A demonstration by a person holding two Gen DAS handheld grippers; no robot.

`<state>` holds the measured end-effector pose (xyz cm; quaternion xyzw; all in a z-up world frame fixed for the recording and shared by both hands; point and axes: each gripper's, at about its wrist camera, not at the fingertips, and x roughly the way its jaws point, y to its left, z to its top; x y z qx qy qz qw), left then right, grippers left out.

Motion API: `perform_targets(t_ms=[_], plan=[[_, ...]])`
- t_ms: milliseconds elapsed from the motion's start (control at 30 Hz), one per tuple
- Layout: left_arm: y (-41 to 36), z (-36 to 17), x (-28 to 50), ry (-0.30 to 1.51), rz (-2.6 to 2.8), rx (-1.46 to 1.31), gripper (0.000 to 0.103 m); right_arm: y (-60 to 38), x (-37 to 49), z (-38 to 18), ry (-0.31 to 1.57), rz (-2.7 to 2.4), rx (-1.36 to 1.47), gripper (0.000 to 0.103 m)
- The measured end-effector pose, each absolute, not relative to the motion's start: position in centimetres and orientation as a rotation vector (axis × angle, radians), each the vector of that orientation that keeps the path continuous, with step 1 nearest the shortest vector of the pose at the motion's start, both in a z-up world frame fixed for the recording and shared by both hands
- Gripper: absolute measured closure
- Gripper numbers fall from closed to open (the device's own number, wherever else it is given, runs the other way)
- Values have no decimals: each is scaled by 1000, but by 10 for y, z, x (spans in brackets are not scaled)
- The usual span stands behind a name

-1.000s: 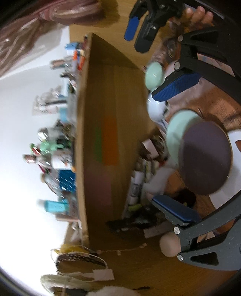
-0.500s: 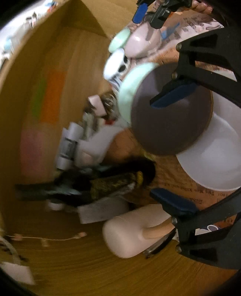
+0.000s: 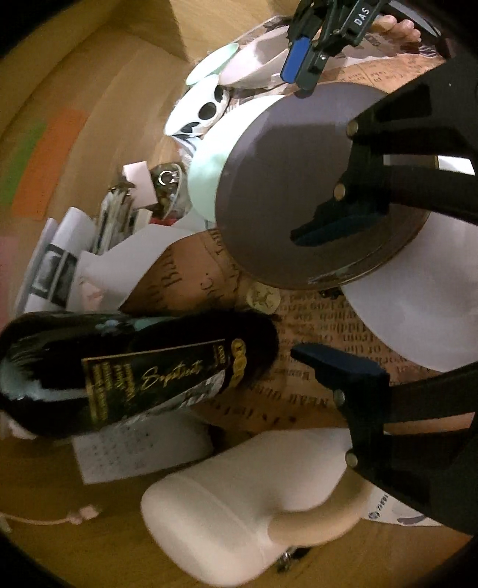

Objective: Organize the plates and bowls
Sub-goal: 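Lower both tools and grasp the dark brown plate rim together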

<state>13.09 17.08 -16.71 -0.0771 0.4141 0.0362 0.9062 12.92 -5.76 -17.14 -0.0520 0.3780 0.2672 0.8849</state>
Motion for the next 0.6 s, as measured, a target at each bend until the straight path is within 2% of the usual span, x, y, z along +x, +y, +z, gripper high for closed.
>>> perform_targets(t_ms=[67, 267, 433, 600], plan=[[174, -171, 135, 880, 59, -173, 61, -59, 133, -174, 803, 554, -89, 71], [181, -180, 146, 930, 11, -224, 75, -57, 142, -179, 841, 559, -65, 79], [179, -182, 150, 945, -25, -229, 80, -55, 149, -183, 869, 575, -51, 79], [173, -184, 153, 962, -59, -219, 80, -52, 154, -188, 897, 585, -40, 81]])
